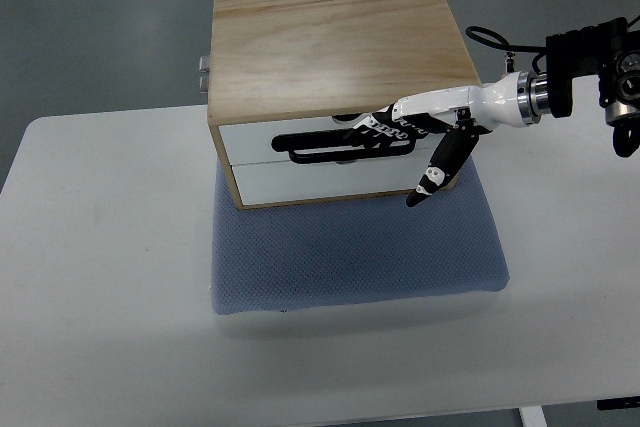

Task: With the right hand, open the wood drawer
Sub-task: 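Hook the right hand fingers around the upper drawer's black handle, then pull the upper white drawer toward the robot with the right hand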

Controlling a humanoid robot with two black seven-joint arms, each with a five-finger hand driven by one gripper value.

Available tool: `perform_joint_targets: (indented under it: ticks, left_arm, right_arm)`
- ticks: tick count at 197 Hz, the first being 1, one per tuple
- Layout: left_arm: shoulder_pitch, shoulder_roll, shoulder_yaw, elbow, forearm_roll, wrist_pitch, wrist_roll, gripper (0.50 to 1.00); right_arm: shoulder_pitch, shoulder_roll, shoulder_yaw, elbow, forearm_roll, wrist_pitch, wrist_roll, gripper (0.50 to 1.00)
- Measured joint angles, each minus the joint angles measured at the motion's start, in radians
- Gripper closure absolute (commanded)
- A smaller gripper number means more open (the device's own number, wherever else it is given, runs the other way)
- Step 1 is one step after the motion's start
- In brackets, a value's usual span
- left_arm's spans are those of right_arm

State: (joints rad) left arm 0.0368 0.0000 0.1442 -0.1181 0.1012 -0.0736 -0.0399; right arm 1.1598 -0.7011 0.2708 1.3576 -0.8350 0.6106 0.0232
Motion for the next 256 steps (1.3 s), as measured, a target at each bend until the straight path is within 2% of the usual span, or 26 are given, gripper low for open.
perform_joint_targets:
  ticks: [74,168,256]
  left_arm:
    - [0.0,0.0,0.0,0.0,0.0,0.0,0.0,0.5]
    - [0.0,0.0,0.0,0.0,0.0,0.0,0.0,0.5]
    - [0.0,0.0,0.0,0.0,0.0,0.0,0.0,0.5]
  right_arm:
    - [0.003,-0.001,-0.018,0.006,0.005,0.0,-0.002,0.556]
    - [0.011,-0.041,-0.068,0.087,0.013,0.001,-0.015,0.556]
    - [0.019,-0.068,-0.068,0.108,0.017,0.001,-0.016,0.556]
